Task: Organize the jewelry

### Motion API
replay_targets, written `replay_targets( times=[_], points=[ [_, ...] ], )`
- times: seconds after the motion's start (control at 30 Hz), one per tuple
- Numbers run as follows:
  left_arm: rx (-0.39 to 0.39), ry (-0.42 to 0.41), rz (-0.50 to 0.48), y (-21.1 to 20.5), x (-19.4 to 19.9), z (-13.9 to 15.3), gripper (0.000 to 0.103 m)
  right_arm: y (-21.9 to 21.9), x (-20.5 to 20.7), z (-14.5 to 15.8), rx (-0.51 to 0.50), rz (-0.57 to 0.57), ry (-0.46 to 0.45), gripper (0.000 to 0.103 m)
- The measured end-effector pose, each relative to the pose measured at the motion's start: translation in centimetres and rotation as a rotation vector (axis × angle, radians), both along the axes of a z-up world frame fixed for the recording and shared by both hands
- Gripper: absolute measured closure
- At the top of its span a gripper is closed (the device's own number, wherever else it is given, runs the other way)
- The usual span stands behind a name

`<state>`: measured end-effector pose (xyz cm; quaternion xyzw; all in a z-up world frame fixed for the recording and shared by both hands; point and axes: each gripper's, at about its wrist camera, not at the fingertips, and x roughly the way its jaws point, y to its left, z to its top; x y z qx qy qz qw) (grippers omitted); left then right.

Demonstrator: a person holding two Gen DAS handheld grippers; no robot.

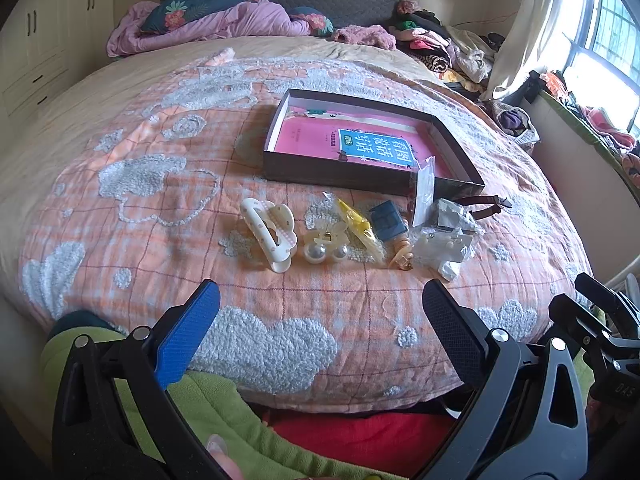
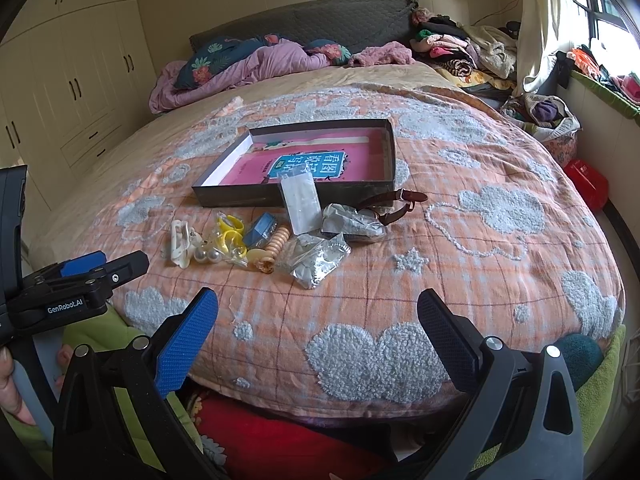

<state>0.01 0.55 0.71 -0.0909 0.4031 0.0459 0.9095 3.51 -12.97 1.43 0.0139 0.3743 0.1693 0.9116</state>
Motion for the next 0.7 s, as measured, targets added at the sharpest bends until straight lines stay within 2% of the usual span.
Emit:
replay_targets(
  times=[0.7],
  points=[
    [0.0,-0.006,0.001,0.07,-0.25,0.39,0.008,0.06,-0.02,-0.06,0.005,0.003,0.002,0.004]
  ],
)
